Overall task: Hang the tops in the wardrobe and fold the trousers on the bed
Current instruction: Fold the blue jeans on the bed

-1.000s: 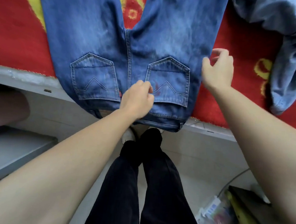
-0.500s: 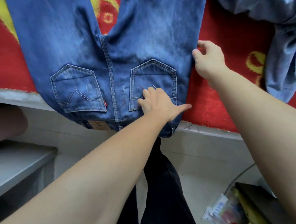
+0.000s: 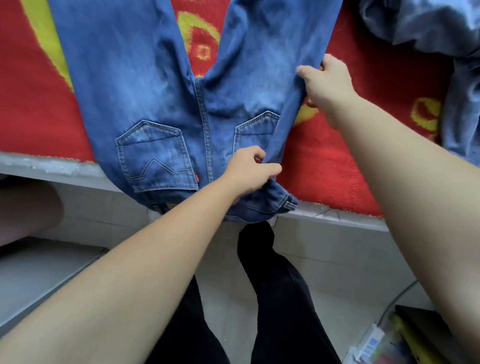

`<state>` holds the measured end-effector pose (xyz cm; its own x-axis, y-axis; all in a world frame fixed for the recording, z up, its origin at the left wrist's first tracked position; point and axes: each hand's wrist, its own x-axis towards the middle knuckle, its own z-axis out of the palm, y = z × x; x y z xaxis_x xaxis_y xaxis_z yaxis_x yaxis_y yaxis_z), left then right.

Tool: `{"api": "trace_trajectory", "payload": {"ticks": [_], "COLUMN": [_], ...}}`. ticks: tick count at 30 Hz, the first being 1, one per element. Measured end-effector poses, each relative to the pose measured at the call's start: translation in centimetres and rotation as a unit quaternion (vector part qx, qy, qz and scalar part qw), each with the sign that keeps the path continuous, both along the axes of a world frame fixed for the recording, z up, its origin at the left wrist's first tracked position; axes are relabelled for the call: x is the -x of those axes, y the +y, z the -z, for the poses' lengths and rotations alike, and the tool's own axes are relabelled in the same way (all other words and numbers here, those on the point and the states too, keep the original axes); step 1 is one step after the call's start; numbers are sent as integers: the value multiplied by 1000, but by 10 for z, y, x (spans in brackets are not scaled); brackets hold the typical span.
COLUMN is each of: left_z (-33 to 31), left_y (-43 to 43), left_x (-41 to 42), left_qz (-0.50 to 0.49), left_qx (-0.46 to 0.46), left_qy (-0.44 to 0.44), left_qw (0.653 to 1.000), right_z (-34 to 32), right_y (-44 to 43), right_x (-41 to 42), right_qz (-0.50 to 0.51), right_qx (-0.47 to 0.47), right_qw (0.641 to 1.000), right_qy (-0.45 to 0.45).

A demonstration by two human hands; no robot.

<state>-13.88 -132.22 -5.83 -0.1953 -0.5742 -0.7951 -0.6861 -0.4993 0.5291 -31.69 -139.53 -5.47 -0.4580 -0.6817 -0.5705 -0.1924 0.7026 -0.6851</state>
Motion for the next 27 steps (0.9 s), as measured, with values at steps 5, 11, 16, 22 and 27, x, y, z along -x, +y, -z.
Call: {"api": "trace_trajectory", "payload": {"ticks": [5,11,16,22,27], "left_z": [-33,-55,-25,19,33], "left_y": [-39,-65,-55,-12,-3], "left_x": [-62,-171,-263,-320,-307], "left_qz": [-81,-164,-249,-239,-129], "left_qx": [-33,-40,-27,-111,-60], "left_qy": [57,82,13,-1,-43], "left_qw": [995,982,968,965,989], "right_z": [-32,-58,-36,22,16], "right_y": [-39,-75,-98,-82,-64], "right_x": [-77,-199,-300,-334,-298], "right_qz": [-18,-59,-274,-439,-356], "right_qx": [71,147,110,-25,44], "right_qw": [997,987,955,895,918], "right_qy": [13,16,28,78,168]}}
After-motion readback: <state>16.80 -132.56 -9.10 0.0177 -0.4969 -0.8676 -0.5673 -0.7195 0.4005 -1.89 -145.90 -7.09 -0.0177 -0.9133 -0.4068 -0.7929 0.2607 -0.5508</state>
